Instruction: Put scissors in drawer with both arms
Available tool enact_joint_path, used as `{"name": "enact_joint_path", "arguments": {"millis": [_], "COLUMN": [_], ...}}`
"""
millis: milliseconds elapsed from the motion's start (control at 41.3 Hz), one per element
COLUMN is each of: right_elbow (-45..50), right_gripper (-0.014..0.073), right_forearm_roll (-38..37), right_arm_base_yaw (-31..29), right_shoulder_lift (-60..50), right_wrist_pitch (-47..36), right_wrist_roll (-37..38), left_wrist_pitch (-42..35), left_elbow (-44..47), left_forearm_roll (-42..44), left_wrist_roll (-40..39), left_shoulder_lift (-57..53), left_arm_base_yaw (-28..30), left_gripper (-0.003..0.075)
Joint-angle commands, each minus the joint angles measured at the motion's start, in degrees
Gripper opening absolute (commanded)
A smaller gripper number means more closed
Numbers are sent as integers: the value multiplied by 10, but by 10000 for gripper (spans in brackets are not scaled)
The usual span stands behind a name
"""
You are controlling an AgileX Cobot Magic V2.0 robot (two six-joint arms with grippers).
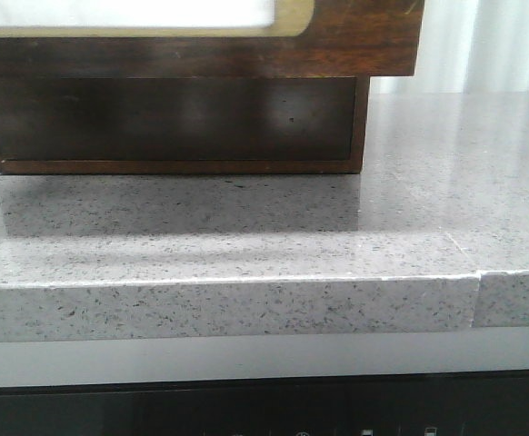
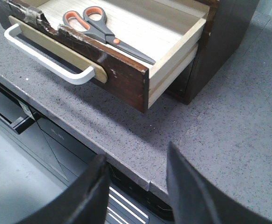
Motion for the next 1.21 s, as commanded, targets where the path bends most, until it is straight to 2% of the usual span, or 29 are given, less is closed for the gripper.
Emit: {"name": "enact_joint_path", "arguments": {"millis": [0, 169, 242, 435, 484, 556, 1185], "right_elbow": [-12, -12, -12, -12, -12, -12, -12], "right_gripper": [329, 317, 252, -29, -76, -68, -69], "right_forearm_roll": [3, 3, 3, 3, 3, 3, 2], "right_arm_base_yaw": [-2, -2, -2, -2, -2, -2, -2], "right_shoulder_lift": [1, 1, 1, 1, 1, 1, 1], "right_wrist_pitch": [-44, -42, -42, -41, -41, -41, -40], "right_wrist_roll": [1, 1, 1, 1, 1, 1, 1], "left_wrist_pitch": [-41, -41, -41, -41, -41, -41, -49], "left_elbow": [-19, -19, -19, -19, -19, -19, -11], "left_forearm_roll": [-3, -3, -3, -3, -3, -3, -3], "left_wrist_roll": [-5, -5, -5, -5, -5, -5, -5], "left_shoulder_lift": [3, 3, 3, 3, 3, 3, -3], "left_arm_base_yaw": [-4, -4, -4, -4, -4, -4, -2], "left_gripper": [419, 400, 333, 112, 56, -10, -20]}}
